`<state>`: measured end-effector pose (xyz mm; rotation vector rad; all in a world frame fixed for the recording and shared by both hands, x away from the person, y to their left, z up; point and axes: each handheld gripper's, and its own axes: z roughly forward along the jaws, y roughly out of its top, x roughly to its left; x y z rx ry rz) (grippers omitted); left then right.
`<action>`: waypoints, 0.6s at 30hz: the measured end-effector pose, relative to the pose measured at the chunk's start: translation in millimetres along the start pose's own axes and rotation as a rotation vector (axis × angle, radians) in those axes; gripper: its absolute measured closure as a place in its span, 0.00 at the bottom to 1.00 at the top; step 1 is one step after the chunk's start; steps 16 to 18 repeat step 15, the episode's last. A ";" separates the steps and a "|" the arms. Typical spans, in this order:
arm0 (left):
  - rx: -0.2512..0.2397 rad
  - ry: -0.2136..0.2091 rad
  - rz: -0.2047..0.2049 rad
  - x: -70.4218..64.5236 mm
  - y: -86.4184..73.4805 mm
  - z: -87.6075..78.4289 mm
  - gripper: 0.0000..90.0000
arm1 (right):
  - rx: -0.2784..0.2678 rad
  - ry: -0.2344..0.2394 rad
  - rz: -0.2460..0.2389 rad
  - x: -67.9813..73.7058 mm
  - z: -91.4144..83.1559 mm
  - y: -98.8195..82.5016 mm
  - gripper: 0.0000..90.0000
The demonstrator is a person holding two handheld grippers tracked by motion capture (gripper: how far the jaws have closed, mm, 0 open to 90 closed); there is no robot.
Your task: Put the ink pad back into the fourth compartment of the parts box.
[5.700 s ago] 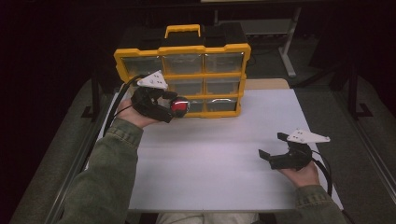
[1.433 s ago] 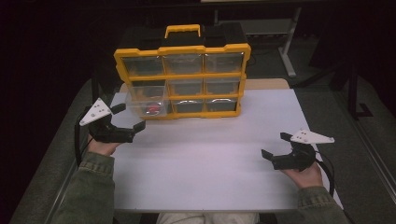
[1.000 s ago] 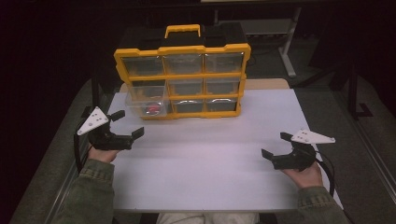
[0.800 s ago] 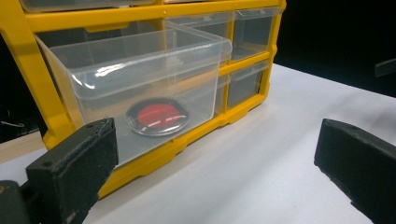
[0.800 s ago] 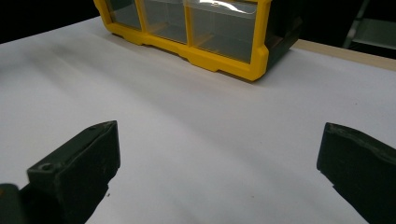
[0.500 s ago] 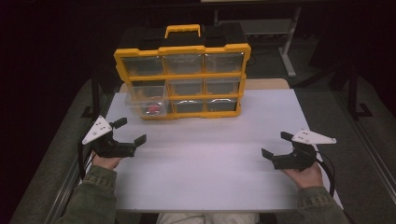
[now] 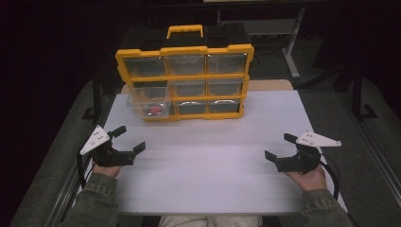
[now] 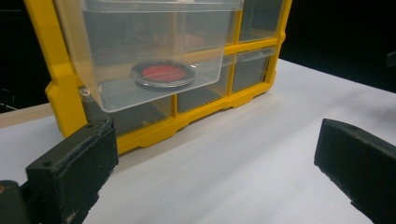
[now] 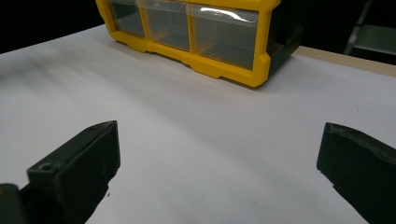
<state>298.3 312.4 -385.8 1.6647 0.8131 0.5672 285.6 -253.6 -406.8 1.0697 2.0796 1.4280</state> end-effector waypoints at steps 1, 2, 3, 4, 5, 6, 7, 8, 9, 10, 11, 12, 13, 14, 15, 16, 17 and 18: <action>-0.004 0.005 -0.006 0.6 -2.3 -0.1 0.00 | -0.001 0.002 0.001 0.6 0.3 -0.1 0.00; -0.004 0.005 -0.006 0.6 -2.3 -0.1 0.00 | -0.001 0.002 0.001 0.6 0.3 -0.1 0.00; 0.008 0.006 -0.013 0.9 -4.0 0.6 0.00 | -0.001 0.003 0.000 1.2 0.6 -0.2 0.00; 0.008 0.006 -0.013 0.9 -4.0 0.6 0.00 | -0.001 0.003 0.000 1.2 0.6 -0.2 0.00; 0.015 0.007 -0.004 -0.6 -5.6 1.5 0.00 | -0.001 0.004 0.001 1.1 1.0 -0.2 0.00; 0.015 0.007 -0.004 -0.6 -5.6 1.5 0.00 | -0.001 0.004 0.001 1.1 1.0 -0.2 0.00; 0.017 0.008 0.005 -1.3 -6.3 1.9 0.00 | -0.001 0.005 0.002 1.1 1.1 -0.2 0.00; 0.023 0.010 0.012 -1.8 -6.9 2.0 0.00 | -0.001 0.005 0.002 1.1 1.1 -0.2 0.00; 0.026 0.010 0.011 -1.8 -7.9 2.0 0.00 | -0.001 0.006 0.001 1.2 1.1 -0.3 0.00; 0.027 0.008 0.009 -1.1 -9.1 2.0 0.00 | -0.001 0.007 0.002 1.3 1.2 -0.4 0.00; 0.030 0.010 0.004 -0.8 -10.3 1.8 0.00 | -0.001 0.007 0.002 1.2 1.2 -0.5 0.00; 0.034 0.011 0.002 -0.5 -11.5 1.6 0.00 | -0.001 0.008 0.003 1.3 1.1 -0.6 0.00; 0.035 0.013 0.001 -0.2 -12.2 1.5 0.00 | -0.001 0.009 0.003 1.1 1.0 -0.7 0.00; 0.034 0.015 -0.002 0.1 -12.6 1.3 0.00 | -0.001 0.009 0.004 1.0 0.9 -0.8 0.00; 0.034 0.016 -0.004 0.4 -12.6 1.0 0.00 | -0.001 0.010 0.005 0.8 0.9 -1.0 0.00; 0.034 0.016 -0.004 0.4 -12.6 1.0 0.00 | -0.001 0.010 0.005 0.8 0.9 -1.0 0.00; 0.034 0.016 -0.004 0.4 -12.6 1.0 0.00 | -0.001 0.010 0.005 0.8 0.9 -1.0 0.00; 0.034 0.016 -0.004 0.4 -12.6 1.0 0.00 | -0.001 0.010 0.005 0.8 0.9 -1.0 0.00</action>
